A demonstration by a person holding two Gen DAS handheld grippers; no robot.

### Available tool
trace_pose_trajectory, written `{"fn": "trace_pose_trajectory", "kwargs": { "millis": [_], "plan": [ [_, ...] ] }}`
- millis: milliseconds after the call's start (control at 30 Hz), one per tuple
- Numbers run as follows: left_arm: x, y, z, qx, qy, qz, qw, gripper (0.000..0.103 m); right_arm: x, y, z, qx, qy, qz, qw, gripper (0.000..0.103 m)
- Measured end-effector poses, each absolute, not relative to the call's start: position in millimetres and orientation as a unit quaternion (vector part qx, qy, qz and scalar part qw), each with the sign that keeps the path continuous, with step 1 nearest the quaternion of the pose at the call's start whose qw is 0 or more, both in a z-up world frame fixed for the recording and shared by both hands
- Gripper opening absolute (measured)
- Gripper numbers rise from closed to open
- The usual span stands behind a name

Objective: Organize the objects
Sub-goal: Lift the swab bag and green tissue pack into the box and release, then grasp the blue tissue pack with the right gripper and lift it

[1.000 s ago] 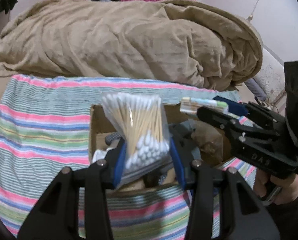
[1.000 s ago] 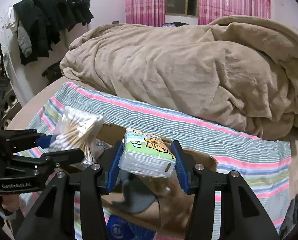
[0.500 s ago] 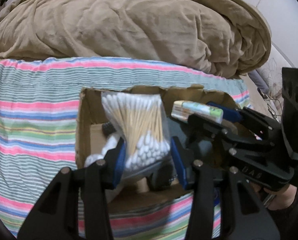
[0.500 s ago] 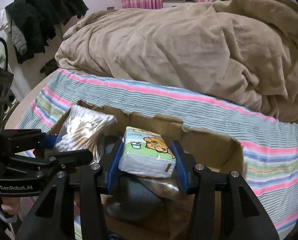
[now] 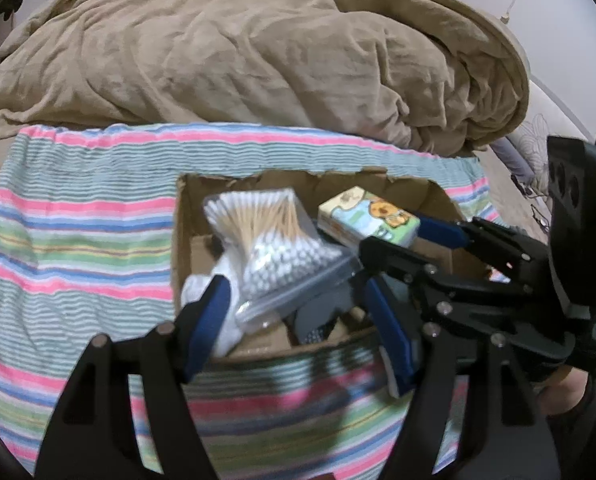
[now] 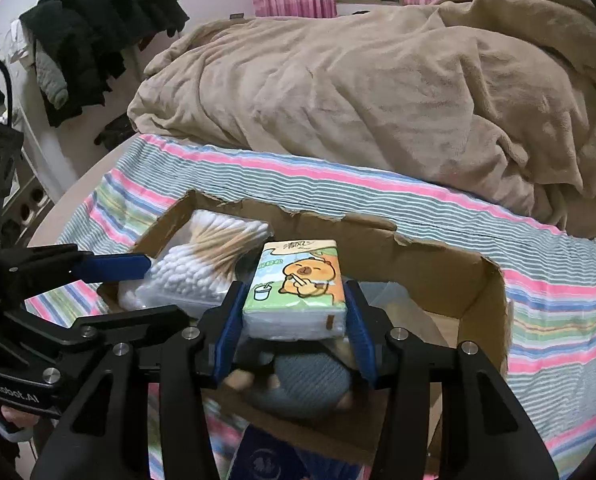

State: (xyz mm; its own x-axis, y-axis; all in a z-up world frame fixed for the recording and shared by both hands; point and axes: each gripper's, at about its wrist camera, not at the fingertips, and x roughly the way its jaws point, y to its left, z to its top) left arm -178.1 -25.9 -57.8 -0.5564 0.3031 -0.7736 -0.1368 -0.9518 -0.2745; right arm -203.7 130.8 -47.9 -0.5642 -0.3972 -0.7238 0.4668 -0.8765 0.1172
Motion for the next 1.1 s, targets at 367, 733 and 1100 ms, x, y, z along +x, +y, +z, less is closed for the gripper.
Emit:
{"fn": "trace_pose_trajectory", "kwargs": {
  "millis": [367, 733, 1100],
  "plan": [
    [-138, -34, -31, -0.43, -0.09, 0.893, 0.096, 0.076, -177, 143, -24, 0.38, 0.034, -0.893, 0.238, 0.071],
    [-95, -30, -1, -0.385, -0.104, 0.911, 0.102, 0.082, -135, 164, 10, 0.347, 0.041, -0.91, 0.225, 0.081],
    [-63, -35, -31, -0.396, -0.113, 0.909, 0.071, 0.083, -109, 181, -10, 0.367, 0.036, -0.903, 0.222, 0.085]
  ]
}}
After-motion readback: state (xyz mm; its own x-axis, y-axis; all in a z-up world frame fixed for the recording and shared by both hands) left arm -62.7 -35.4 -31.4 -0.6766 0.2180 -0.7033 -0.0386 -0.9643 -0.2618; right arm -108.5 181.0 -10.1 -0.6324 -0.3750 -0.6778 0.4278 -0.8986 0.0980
